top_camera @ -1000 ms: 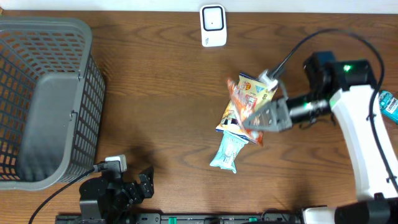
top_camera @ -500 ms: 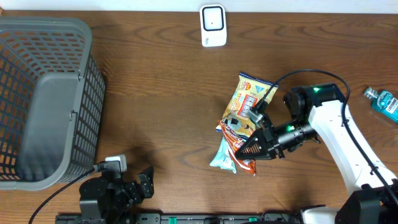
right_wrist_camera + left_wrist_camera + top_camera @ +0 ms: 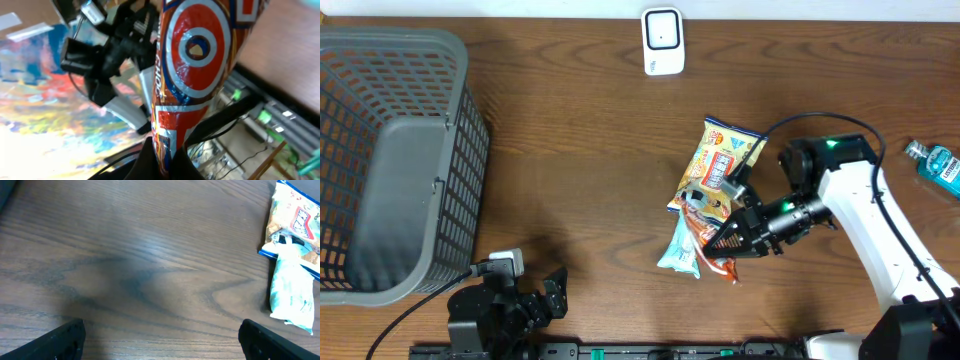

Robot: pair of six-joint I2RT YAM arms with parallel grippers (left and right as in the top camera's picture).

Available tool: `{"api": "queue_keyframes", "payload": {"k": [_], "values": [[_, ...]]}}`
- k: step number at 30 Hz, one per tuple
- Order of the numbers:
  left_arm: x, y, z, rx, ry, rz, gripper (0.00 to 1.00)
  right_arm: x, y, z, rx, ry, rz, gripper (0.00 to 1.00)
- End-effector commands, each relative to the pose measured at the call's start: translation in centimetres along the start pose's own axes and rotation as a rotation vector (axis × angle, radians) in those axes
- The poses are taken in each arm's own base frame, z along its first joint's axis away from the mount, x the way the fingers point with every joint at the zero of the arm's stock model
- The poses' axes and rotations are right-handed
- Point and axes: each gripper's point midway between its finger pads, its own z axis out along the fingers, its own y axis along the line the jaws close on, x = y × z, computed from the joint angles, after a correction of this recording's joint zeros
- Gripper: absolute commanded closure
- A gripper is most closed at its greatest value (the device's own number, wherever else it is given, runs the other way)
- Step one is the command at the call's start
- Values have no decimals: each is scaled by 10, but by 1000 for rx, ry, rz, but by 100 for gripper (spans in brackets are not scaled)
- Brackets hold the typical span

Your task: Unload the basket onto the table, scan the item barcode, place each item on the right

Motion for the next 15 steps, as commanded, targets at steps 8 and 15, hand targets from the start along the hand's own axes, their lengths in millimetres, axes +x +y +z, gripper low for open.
{"api": "queue_keyframes", "payload": {"k": [8,15], "values": [[4,-1,1,8,16,-13,2,-96,-59,-50,414,-358,-54,99],[4,-1,1,8,16,-13,2,-158,-45,-66,470,-487,-198,99]]}}
